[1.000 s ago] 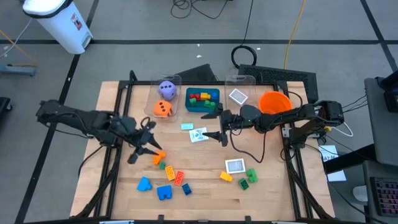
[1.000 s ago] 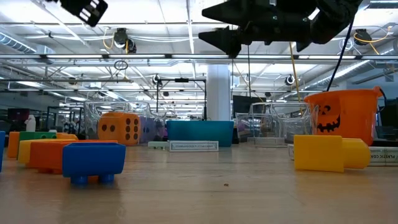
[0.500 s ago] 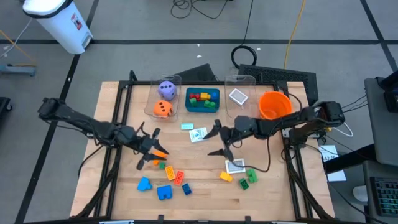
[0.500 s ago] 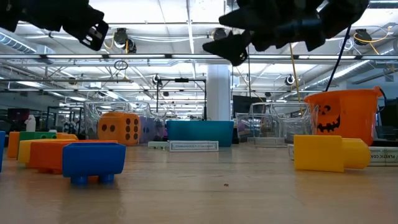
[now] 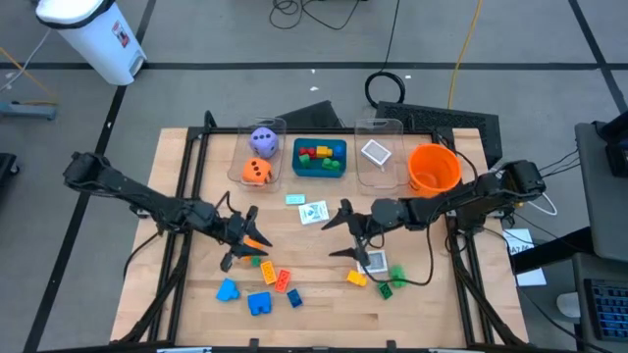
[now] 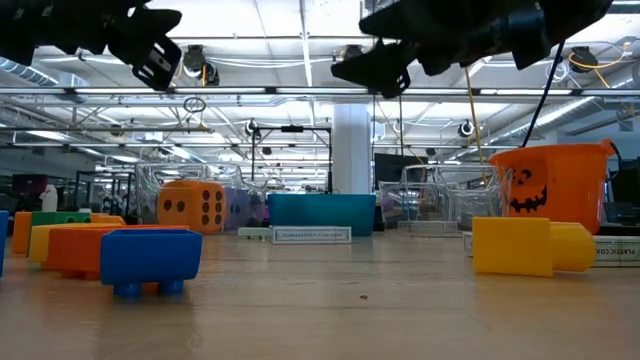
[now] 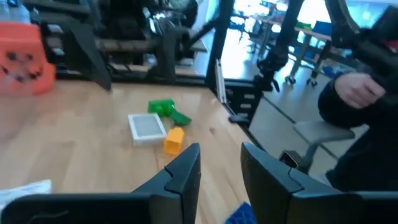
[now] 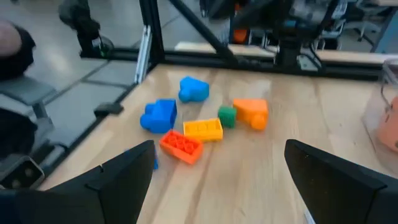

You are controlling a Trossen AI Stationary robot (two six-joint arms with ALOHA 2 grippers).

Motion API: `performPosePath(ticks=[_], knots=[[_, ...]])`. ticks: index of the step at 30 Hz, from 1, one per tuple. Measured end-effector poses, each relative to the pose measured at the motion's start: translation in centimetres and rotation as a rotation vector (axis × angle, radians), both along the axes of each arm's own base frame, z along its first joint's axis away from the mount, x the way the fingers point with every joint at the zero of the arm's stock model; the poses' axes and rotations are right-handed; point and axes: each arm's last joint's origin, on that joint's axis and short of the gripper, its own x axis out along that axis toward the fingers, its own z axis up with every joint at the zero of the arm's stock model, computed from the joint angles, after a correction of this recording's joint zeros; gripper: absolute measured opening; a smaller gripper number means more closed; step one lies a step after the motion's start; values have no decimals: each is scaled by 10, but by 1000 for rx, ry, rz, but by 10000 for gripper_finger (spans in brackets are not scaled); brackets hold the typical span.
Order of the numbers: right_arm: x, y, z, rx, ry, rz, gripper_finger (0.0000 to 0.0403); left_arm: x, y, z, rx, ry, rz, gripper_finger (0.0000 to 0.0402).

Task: Pick & Place Toys
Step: Put the orange game piece into the blue bin

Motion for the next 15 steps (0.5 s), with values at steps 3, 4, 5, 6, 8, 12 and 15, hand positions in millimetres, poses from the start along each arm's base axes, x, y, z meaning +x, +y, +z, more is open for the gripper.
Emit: performPosePath(ticks=[3,4,5,6,8,12,15], knots=[[0,3,1,17,-9,7,348,5,-5,-8,25,18,-23,118],[0,4,1,18,-8,10,348,7,-7,-11,37,28,-28,118],[0,4,0,18,-7,10,348,9,-8,-14,47,36,-32,118],[1,4,0,19,-7,9,348,11,-10,-17,49,44,-36,118],[1,4,-1,19,-7,8,348,14,-11,-23,30,81,-33,118],[1,4,0,21,-17,8,348,14,-12,-35,-79,233,-49,118],[1,4,0,22,-12,8,348,11,-13,-39,-155,343,-84,118]])
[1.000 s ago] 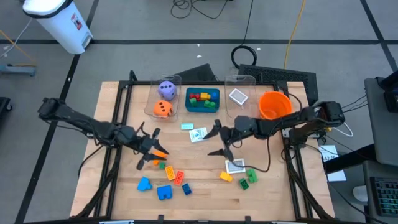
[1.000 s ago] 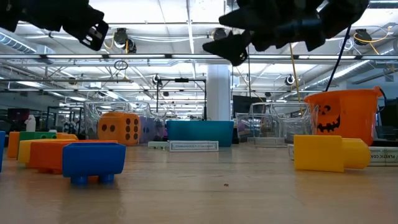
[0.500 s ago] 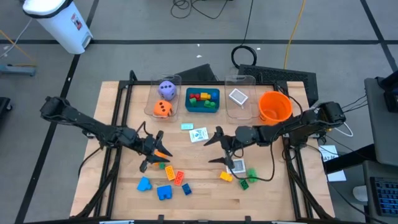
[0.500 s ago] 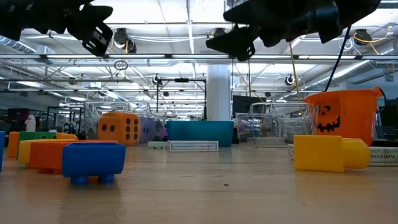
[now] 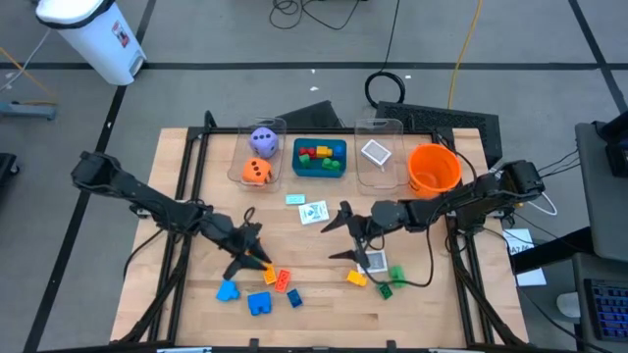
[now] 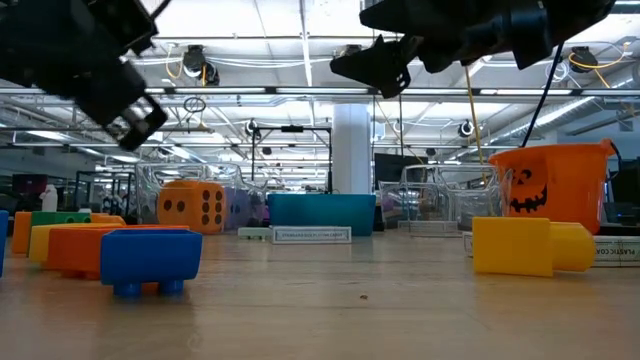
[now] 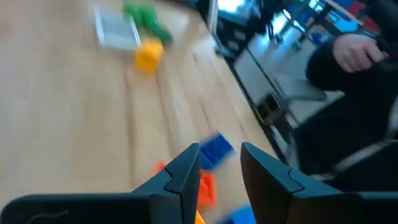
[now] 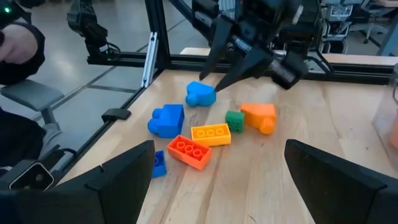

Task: Pick & Place Toys
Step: Put the orange game piece into the blue bin

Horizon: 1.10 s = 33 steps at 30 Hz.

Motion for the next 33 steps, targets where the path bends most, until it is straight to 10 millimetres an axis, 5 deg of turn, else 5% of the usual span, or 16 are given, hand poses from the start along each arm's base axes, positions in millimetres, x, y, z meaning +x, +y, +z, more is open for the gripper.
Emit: performPosePath(ticks=[8,19,33], knots=[[0,-1,0,20,4,-26,348,-18,-6,-7,-316,414,-179,118],[0,-2,0,12,3,-61,348,-38,-20,-8,-534,778,-93,118],[0,-2,0,-38,-11,-50,348,-73,5,-17,-369,890,470,117]])
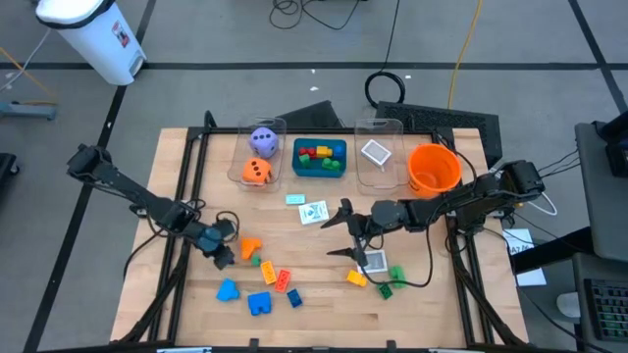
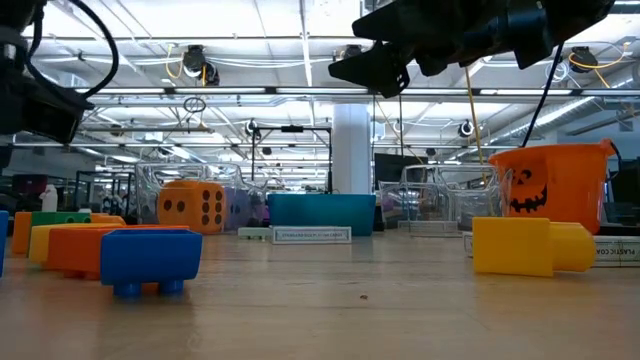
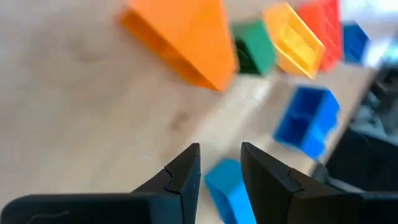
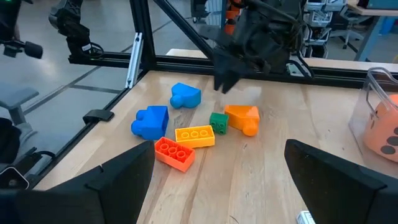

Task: Pick & Place Toys
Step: Put the orange game piece into the blue bin

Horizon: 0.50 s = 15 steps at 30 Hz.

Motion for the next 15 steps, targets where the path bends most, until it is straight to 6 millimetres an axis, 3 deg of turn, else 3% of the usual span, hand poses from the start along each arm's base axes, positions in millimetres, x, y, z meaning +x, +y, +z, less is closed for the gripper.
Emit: performPosePath(ticks=[15], knots=[[1,2,-4,-26,13,10,348,-8,10,-8,164,81,144,117]])
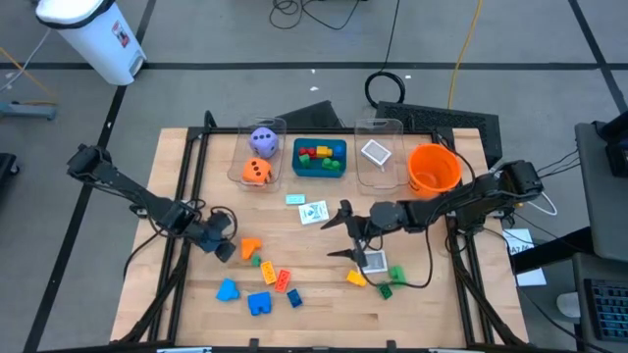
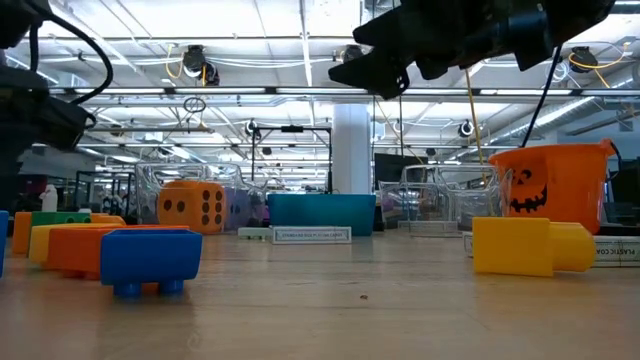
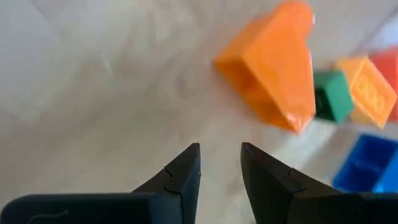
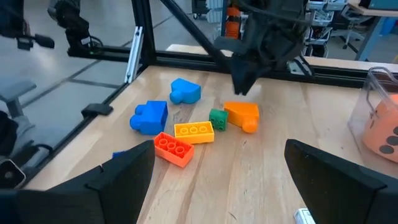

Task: Pick & Place Toys
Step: Put the orange game piece into the blue bin

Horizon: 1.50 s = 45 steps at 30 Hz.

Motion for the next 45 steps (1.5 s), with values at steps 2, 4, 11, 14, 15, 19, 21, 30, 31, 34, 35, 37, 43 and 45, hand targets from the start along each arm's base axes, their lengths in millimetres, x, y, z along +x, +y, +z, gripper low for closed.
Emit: performPosePath(ticks=[2,4,11,14,15,19,21,30,31,34,35,37,43,45], knots=[[1,3,-5,-15,18,-7,348,1,1,0,42,-25,16,118],[2,6,-9,-42,27,-42,348,1,2,0,72,-36,17,118],[4,8,-18,-95,45,-146,348,0,3,2,72,-55,42,118],[4,9,-18,-93,48,-145,348,1,3,3,71,-71,80,118],[4,9,-18,-92,47,-145,348,2,3,3,73,-84,89,118],[4,9,-18,-91,48,-145,348,6,2,6,53,-134,98,118],[4,9,-18,-83,50,-147,348,7,0,8,30,-151,93,118],[4,9,-18,-73,52,-148,348,11,-2,6,15,-151,105,118],[4,9,-18,-73,52,-149,348,12,-2,5,18,-143,107,118],[4,9,-18,-74,53,-148,348,15,-4,3,15,-148,107,118],[4,9,-18,-74,53,-148,348,16,-4,3,16,-155,104,118],[4,9,-18,-73,52,-148,348,17,-5,3,19,-162,98,118],[4,9,-19,-75,58,-148,348,21,-7,-3,39,-130,89,151],[4,9,-19,-75,58,-148,348,21,-8,-5,40,-114,90,172]])
